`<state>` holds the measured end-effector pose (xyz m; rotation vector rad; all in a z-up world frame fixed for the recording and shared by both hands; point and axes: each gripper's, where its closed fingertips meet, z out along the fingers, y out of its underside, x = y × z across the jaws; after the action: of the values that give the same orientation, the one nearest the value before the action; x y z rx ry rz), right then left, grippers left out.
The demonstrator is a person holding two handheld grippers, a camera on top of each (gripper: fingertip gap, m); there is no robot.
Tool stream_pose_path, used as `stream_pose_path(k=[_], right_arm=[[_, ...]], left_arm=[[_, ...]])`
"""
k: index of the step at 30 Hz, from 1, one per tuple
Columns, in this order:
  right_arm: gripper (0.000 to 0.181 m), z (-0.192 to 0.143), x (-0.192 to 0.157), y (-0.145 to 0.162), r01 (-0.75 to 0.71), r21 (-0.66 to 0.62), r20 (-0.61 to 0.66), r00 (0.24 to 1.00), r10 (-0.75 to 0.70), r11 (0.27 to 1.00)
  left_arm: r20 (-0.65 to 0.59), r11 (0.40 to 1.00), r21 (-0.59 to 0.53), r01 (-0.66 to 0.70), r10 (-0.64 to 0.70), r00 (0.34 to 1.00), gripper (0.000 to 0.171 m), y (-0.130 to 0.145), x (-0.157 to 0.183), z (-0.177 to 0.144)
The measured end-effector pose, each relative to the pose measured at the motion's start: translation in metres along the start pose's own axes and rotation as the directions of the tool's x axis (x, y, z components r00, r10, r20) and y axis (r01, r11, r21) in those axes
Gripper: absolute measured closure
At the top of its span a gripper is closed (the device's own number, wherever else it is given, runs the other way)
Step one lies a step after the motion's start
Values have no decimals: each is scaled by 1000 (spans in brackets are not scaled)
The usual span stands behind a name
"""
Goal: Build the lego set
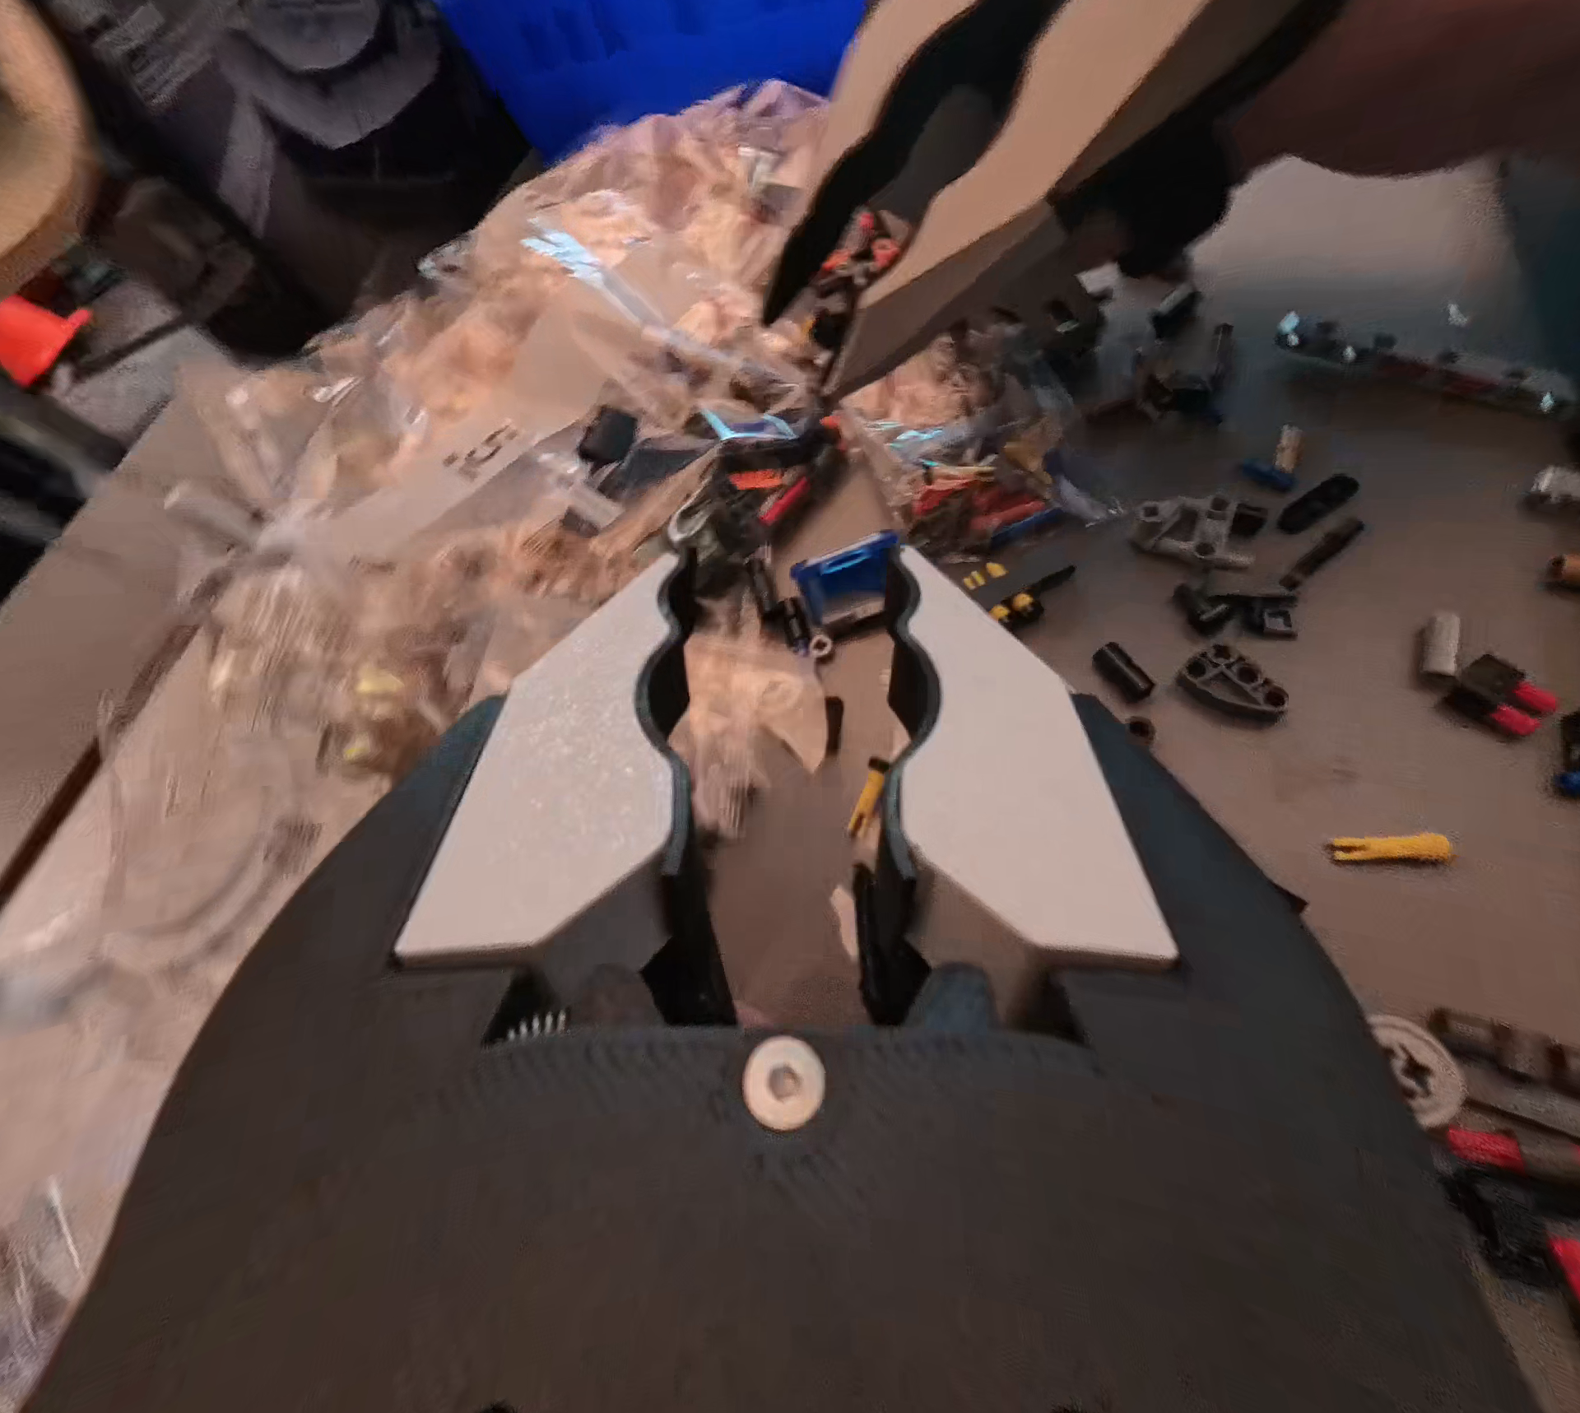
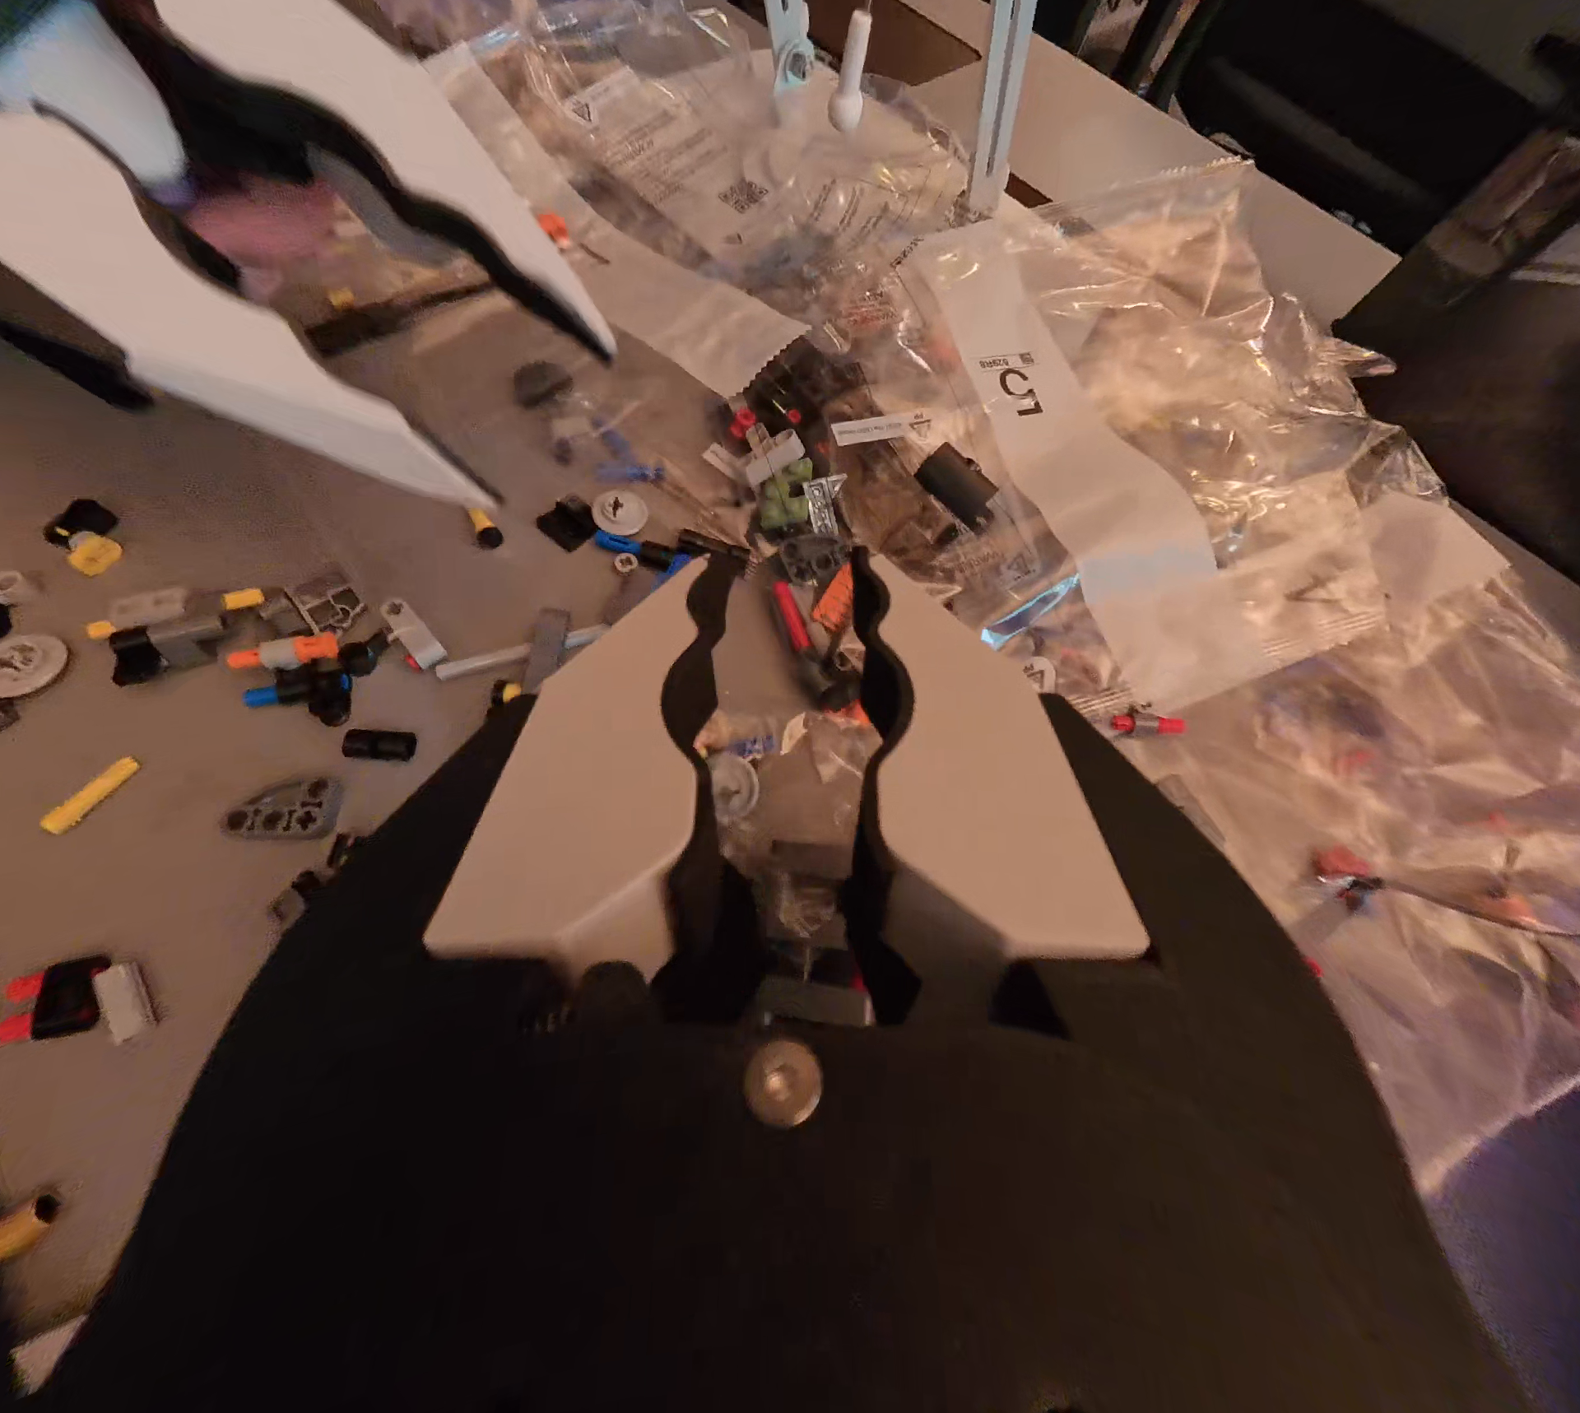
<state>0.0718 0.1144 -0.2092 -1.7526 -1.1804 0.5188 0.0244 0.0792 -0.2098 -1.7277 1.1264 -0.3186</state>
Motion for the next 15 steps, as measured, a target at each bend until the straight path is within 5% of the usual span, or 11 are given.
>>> stream_pose_path(k=[3, 7, 15], right_arm=[[151, 1, 0, 5, -26, -2, 4, 1000, 26, 1000], [150, 5, 1, 12, -56, -29, 22, 998, 57, 998], [152, -4, 7, 2, -60, 24, 0, 998, 60, 998]], left_arm=[[-9, 972, -117, -206, 207, 978, 136, 6, 4, 23], [-88, 913, -268, -308, 295, 951, 141, 30, 8, 50], [-124, 916, -260, -305, 282, 951, 162, 34, 13, 63]])
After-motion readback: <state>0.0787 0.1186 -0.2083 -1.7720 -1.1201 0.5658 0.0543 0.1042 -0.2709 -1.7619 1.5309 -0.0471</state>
